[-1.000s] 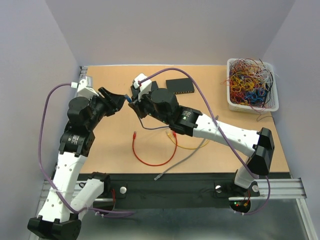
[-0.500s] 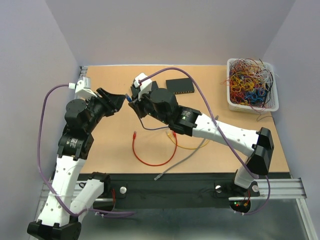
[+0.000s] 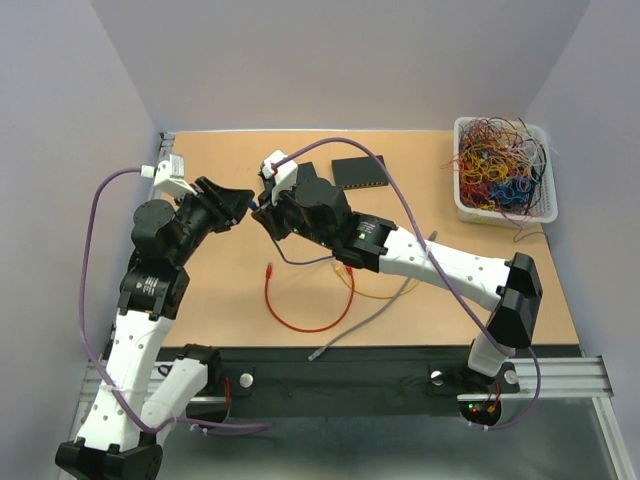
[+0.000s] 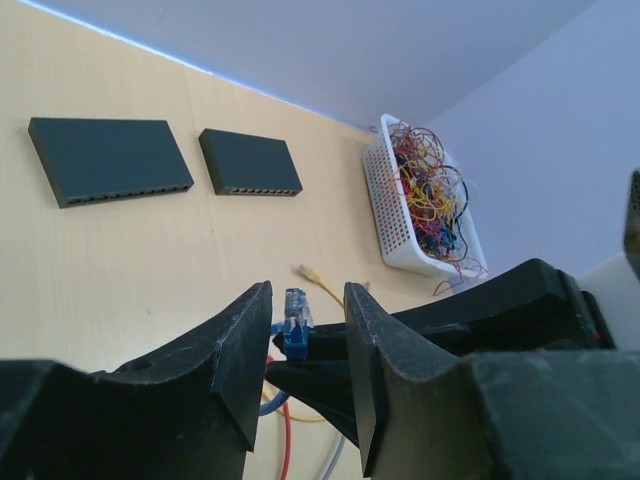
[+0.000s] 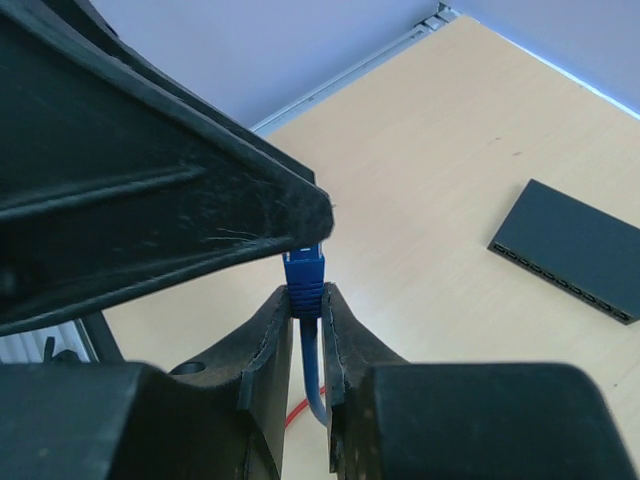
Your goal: Insert the plug into the switch port
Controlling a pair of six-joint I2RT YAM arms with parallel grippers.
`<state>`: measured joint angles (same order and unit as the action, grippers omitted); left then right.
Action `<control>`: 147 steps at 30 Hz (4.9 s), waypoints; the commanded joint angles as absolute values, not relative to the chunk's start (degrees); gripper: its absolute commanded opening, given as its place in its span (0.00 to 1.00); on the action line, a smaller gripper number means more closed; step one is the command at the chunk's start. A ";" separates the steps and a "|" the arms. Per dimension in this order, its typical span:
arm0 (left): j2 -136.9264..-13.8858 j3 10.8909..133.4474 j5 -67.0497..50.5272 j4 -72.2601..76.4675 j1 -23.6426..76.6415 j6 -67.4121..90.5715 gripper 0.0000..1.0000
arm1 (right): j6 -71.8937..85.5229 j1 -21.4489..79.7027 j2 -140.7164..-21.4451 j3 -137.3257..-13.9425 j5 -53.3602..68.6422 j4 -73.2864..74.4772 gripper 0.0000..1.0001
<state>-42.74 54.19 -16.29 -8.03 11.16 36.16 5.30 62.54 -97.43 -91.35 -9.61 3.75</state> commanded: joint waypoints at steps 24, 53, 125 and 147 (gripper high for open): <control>-43.68 51.42 -16.61 -3.52 11.25 35.51 0.00 | 6.77 62.14 -96.59 -95.01 -7.82 0.44 0.31; -43.51 51.42 -15.38 -4.39 11.25 34.89 0.00 | 8.09 62.14 -94.83 -92.02 -7.21 -3.08 0.28; -49.21 54.31 -10.55 -6.07 11.16 30.24 0.68 | 9.76 48.27 -88.69 -79.20 -10.45 -2.90 0.01; -106.59 82.58 -10.70 13.97 7.21 30.85 0.66 | 13.27 30.41 -122.77 -98.86 -0.26 3.16 0.01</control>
<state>-99.15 74.41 -8.62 9.43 9.56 31.94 12.36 32.49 -119.70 -92.07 -2.35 2.96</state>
